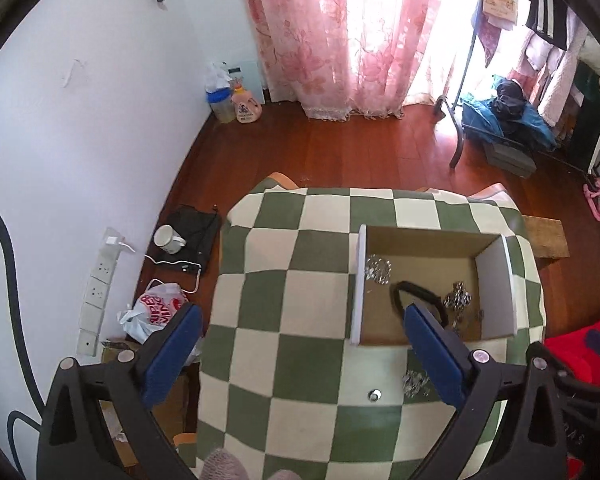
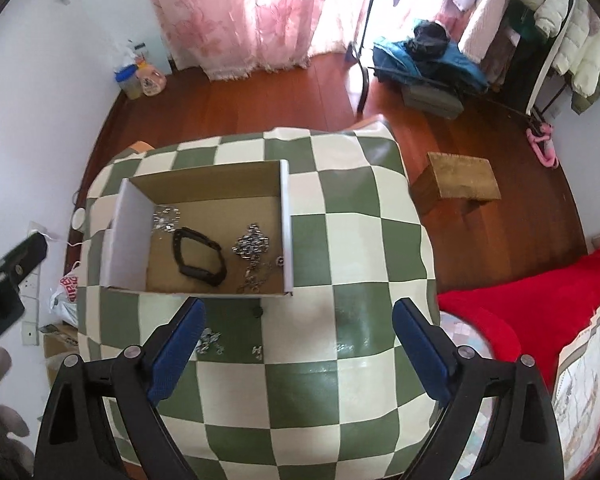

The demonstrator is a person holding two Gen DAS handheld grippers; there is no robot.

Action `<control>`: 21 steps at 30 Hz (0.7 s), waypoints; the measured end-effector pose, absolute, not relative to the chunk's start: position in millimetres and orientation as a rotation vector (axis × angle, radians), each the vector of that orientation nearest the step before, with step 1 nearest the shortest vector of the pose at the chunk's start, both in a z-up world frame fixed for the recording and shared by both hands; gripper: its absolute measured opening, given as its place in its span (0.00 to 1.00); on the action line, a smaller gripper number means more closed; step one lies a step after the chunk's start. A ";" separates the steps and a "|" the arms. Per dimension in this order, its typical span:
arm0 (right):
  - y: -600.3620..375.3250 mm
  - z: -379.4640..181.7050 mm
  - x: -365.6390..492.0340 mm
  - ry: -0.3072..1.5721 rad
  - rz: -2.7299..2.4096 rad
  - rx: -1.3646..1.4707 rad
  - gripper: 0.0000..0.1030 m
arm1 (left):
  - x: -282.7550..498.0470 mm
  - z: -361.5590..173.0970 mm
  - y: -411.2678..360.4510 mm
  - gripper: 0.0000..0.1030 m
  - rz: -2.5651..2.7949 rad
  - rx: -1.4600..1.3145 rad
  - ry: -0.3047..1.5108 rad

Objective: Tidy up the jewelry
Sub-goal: 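Withdraw both open tools from the box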

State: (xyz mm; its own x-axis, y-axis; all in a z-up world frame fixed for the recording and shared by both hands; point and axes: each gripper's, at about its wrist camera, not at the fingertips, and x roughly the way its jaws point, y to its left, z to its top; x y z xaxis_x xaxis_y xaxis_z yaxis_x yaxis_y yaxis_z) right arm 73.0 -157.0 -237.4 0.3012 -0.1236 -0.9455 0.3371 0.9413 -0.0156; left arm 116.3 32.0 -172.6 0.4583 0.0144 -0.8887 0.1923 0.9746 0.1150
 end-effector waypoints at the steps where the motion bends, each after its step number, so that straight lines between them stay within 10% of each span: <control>1: -154.6 -234.2 68.4 1.216 -0.305 0.200 0.93 | 111.4 -172.0 32.1 1.00 -0.115 0.212 1.090; 21: -153.8 -224.8 14.0 1.184 -0.281 0.322 0.93 | 52.0 -186.8 43.0 1.00 -0.137 0.252 1.146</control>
State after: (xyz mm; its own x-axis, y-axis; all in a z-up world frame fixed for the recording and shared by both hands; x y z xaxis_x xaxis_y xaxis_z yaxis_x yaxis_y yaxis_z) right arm 14.0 -153.8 -224.8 0.3522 -0.0453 -0.9348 0.3791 0.9201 0.0983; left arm 52.0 43.0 -186.8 0.4079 0.0211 -0.9128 0.2361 0.9633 0.1278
